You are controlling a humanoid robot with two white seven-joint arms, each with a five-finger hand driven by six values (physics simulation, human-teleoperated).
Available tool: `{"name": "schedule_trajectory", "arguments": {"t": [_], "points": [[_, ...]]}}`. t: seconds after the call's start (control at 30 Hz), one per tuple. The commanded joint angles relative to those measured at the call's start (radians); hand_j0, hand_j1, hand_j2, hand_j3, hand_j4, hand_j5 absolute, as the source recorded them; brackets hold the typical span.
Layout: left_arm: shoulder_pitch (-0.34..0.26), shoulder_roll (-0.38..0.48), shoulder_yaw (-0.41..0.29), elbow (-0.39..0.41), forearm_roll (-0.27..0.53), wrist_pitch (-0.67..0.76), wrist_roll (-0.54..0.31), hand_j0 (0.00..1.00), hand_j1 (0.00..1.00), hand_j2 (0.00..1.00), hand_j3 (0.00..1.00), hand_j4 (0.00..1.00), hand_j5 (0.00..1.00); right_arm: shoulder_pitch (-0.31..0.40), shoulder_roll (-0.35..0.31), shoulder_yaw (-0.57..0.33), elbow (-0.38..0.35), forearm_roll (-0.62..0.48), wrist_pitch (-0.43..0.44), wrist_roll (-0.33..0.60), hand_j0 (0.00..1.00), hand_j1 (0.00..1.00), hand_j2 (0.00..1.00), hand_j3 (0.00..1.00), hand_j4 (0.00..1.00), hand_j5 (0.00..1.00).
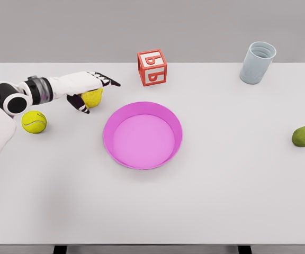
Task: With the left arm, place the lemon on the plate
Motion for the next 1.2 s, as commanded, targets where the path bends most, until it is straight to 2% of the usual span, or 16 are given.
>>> {"name": "schedule_trajectory", "arguments": {"t": [0.0, 0.27, 0.33, 0.5, 1.17], "points": [[0.0, -0.006, -0.001, -0.001, 0.004, 0.003, 0.001, 1.0, 1.0, 1.0, 1.0, 1.0, 1.0, 0.0, 0.0, 0.0, 0.001, 0.0, 0.0, 0.0, 1.0, 1.0, 1.0, 1.0, 1.0, 1.0], [0.002, -0.009, 0.004, 0.007, 0.002, 0.035, 0.001, 1.0, 1.0, 1.0, 1.0, 1.0, 1.0, 0.0, 0.0, 0.0, 0.001, 0.0, 0.0, 0.0, 1.0, 1.0, 1.0, 1.0, 1.0, 1.0], [0.002, -0.009, -0.001, -0.001, 0.002, 0.12, 0.001, 1.0, 1.0, 1.0, 1.0, 1.0, 1.0, 0.0, 0.0, 0.0, -0.001, 0.0, 0.0, 0.0, 1.0, 1.0, 1.0, 1.0, 1.0, 1.0], [0.002, -0.009, -0.001, 0.001, 0.001, 0.21, 0.001, 1.0, 1.0, 1.0, 1.0, 1.0, 1.0, 0.0, 0.0, 0.0, -0.001, 0.0, 0.0, 0.0, 1.0, 1.0, 1.0, 1.0, 1.0, 1.0], [0.011, -0.009, -0.002, 0.021, -0.002, 0.218, 0.001, 1.0, 1.0, 1.0, 1.0, 1.0, 1.0, 0.0, 0.0, 0.0, 0.001, 0.0, 0.0, 0.0, 1.0, 1.0, 1.0, 1.0, 1.0, 1.0]]}}
